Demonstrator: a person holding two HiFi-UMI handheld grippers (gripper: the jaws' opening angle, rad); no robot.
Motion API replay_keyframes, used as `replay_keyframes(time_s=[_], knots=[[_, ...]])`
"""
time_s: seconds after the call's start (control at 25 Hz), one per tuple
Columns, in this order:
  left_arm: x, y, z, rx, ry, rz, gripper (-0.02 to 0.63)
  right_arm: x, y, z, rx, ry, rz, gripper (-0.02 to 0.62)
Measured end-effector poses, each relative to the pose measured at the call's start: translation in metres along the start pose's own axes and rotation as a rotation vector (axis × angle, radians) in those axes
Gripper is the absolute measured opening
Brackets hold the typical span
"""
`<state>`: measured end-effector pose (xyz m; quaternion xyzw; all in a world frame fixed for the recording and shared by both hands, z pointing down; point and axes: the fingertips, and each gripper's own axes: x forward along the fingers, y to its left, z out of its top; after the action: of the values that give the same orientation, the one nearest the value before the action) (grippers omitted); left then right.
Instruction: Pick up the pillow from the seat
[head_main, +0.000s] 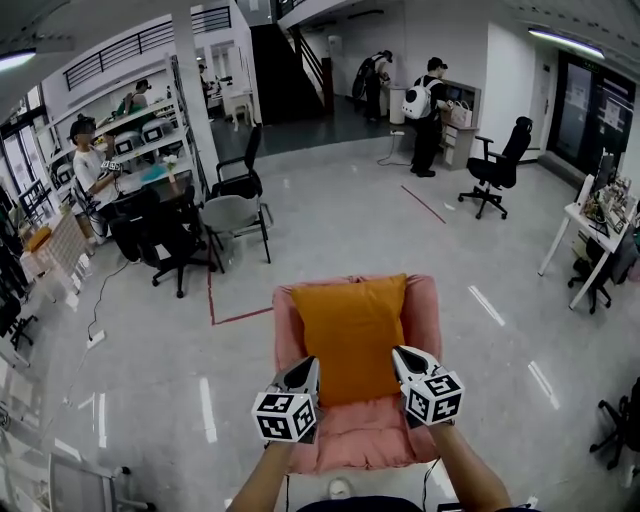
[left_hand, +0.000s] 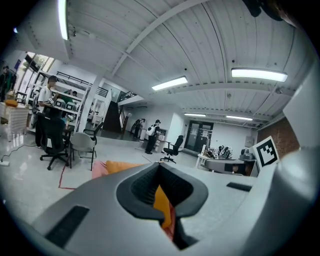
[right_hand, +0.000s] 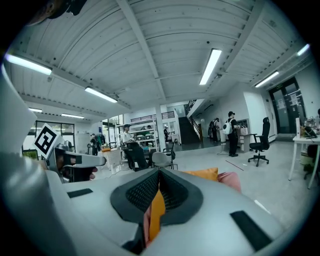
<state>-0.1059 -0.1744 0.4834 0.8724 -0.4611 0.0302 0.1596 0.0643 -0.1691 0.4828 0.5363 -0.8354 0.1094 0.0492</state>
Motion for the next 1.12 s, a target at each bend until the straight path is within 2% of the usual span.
replay_keyframes(time_s=[0.6,1.12], knots=[[0.018,0.029,-0.011,-0.036,0.034,-0.032,0.003,0.03,0.006,-0.015,0.011,0.043,-0.022,0.018],[0.02,0.03,-0.021,-0.055,0.052,-0.038,0.003,0.029,0.002,-0.021,0.013,0.062,-0.034,0.018]])
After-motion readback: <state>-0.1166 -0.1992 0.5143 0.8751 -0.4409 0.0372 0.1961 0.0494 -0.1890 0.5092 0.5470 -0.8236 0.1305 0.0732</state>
